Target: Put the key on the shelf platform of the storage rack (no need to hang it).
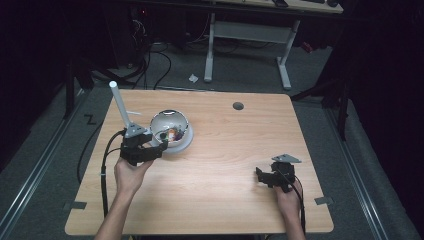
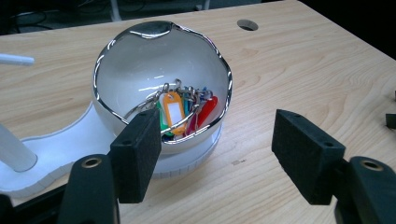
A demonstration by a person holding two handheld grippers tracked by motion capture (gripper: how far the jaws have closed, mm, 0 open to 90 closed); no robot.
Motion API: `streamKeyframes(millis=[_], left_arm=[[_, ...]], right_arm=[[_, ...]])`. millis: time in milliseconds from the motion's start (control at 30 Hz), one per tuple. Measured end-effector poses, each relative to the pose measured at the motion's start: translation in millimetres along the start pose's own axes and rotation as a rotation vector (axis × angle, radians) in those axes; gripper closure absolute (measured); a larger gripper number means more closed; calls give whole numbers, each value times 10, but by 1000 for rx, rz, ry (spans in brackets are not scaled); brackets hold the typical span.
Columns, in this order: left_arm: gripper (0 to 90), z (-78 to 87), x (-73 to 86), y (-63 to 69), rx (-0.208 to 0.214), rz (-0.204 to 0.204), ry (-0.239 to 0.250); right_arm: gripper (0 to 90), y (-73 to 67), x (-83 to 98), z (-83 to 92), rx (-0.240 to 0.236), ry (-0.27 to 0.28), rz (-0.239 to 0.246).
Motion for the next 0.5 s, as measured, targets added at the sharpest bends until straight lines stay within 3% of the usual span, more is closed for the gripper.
streamKeyframes(millis=[500], left_arm=[[327, 93, 113, 68, 20, 17, 19]], right_arm=[[144, 0, 0, 0, 0, 0, 0]])
Point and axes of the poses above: each handheld gripper's, and its own axes: z roughly backward along the jaws, x roughly out of its underside, y roughly to its right, the point moved 8 cm from there along -z, roughly forward along the jaws, and after that the axes turned 3 degrees about z, right-handed, at the moved point
